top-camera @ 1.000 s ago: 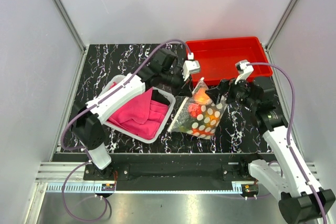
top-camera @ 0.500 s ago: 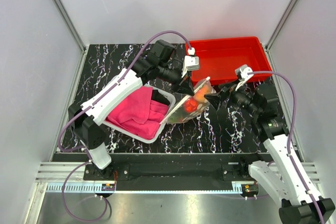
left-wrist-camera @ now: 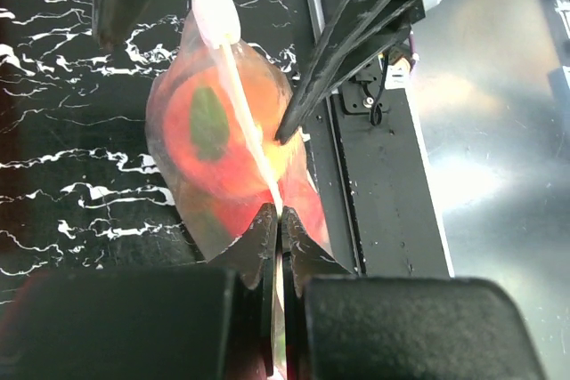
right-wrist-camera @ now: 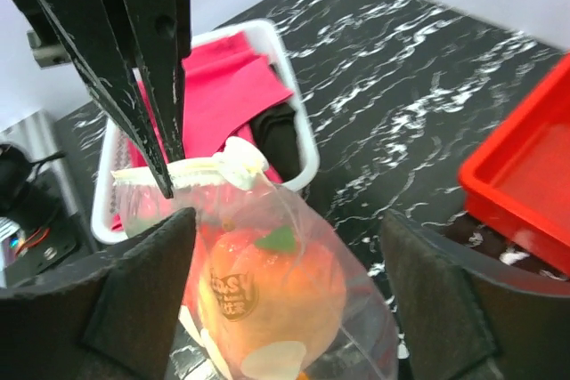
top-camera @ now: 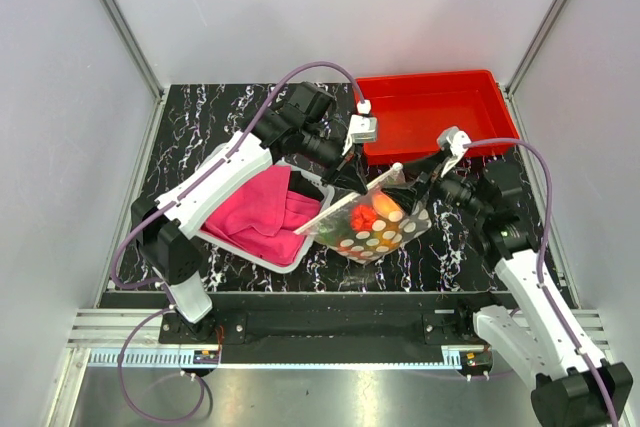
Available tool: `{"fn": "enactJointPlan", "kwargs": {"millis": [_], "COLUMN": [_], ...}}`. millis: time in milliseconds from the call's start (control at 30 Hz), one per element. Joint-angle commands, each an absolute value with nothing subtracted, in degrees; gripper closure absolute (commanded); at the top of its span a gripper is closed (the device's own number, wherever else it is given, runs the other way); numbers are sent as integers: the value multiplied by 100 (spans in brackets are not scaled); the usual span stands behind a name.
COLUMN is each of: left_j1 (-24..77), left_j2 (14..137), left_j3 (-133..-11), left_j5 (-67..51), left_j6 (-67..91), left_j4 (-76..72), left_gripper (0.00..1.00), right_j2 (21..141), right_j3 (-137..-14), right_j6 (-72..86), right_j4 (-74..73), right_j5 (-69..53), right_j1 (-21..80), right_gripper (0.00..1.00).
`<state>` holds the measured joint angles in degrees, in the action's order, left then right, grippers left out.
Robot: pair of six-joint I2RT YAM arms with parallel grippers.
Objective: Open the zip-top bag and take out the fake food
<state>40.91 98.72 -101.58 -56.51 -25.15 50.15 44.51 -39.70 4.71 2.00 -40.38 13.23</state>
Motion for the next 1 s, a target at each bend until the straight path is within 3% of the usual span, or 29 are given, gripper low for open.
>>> {"fn": "enactJointPlan", "kwargs": {"millis": [0,33,67,133,200,333,467,500,633,700,800,833,900,933,967], "left_j1": [4078,4087,4087,4087,4087,4087,4139,4253,4543,4640,4676,4676,4676,4676,4676], "left_j2": [9624,9624,9615,9624,9633,9624,9589,9476,9246,9333,9518,9527,9492,9466,9431], "left_j3": [-10213,-10222,-10222,-10213,-10195,-10160,-10204,-10134,-9686,-9676,-9791,-9782,-9721,-9686,-9659], "left_j5": [-6047,-6073,-6091,-6073,-6100,-5968,-5111,-4872,-4246,-4148,-3973,-3990,-4174,-4253,-4463], "left_j6": [-2725,-2725,-2742,-2733,-2812,-2830,-2111,-1779,-1232,-1134,-1072,-1081,-1186,-1221,-1300], "left_j4": [4992,5001,5010,5027,5115,5177,4730,4311,3219,3050,3076,3085,3076,3085,3085], "left_gripper": [100,100,100,100,100,100,74,62,52,51,70,91,100,100,100], "right_j2": [4763,4842,4869,4878,4817,4764,4580,4536,4404,4360,4245,4202,4175,4149,4148], "right_j3": [-4148,-4105,-4061,-3956,-3841,-3858,-3929,-3946,-4069,-4087,-4122,-4157,-4279,-4315,-4333], "right_j6": [431,439,492,606,825,1054,1222,1222,1160,1143,1143,1108,932,871,801], "right_j4": [536,588,780,896,1264,1345,1109,1012,634,501,370,282,-139,-236,-298], "right_j5": [-4728,-4859,-4921,-5018,-5097,-5159,-5133,-5115,-5106,-5098,-5098,-5098,-4871,-4782,-4746], "right_j1": [1336,1345,1336,1336,1336,1336,1336,1336,1336,1327,1336,1336,1336,1336,1345], "right_gripper": [16,32,41,54,61,100,100,100,100,100,98,95,73,53,50]}}
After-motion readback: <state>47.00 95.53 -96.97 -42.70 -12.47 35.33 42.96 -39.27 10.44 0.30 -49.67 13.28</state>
